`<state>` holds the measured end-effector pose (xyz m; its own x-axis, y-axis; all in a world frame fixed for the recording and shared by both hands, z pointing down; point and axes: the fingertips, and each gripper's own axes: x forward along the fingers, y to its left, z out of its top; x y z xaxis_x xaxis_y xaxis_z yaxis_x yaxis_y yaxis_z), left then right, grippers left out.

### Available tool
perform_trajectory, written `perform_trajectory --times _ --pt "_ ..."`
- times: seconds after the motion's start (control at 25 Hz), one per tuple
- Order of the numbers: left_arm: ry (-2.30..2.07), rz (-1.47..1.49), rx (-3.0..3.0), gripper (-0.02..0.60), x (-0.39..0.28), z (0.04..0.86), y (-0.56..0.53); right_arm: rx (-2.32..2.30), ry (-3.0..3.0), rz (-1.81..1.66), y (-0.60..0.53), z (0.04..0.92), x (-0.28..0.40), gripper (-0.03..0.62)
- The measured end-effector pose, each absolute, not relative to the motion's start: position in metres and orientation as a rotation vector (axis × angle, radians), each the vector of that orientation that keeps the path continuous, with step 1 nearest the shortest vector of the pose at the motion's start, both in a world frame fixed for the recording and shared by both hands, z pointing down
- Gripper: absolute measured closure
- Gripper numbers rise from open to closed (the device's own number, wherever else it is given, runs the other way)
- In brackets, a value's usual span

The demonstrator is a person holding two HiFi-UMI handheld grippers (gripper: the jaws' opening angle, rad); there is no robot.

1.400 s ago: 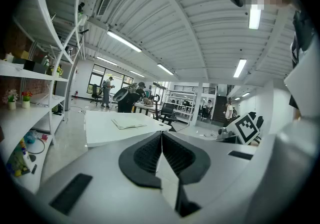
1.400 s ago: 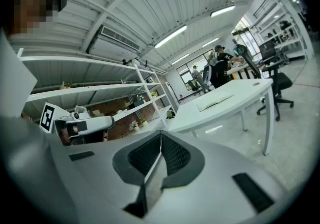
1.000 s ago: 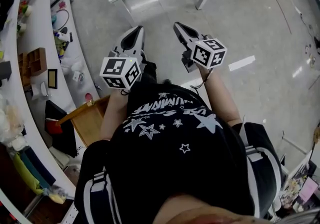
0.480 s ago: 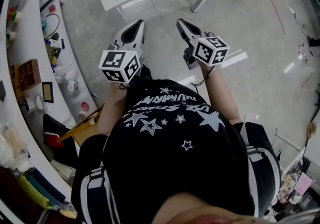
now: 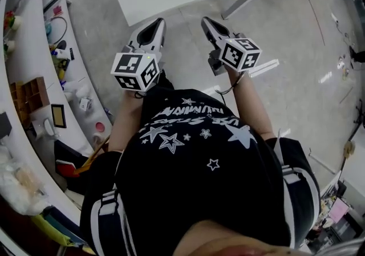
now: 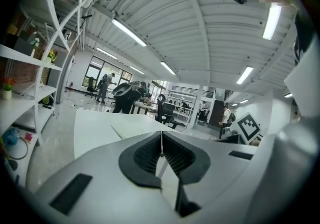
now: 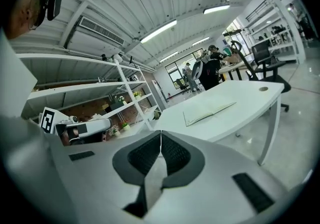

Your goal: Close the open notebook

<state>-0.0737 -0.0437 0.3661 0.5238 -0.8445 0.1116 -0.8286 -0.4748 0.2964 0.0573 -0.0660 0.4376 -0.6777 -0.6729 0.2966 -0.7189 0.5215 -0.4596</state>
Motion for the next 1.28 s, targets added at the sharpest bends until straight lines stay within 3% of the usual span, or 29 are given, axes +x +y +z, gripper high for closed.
perform_trajectory --times 0.68,1.28 --pt "-1.332 -0.087 2.444 0.566 -0.156 0.376 -0.129 1.291 -2.631 0.818 -0.166 0.434 -0.03 0.584" --pt "-1.301 -0.022 2.398 0.566 -0.162 0.403 -0.157 1.347 -2.481 0.761 -0.197 0.471 -0.011 0.583"
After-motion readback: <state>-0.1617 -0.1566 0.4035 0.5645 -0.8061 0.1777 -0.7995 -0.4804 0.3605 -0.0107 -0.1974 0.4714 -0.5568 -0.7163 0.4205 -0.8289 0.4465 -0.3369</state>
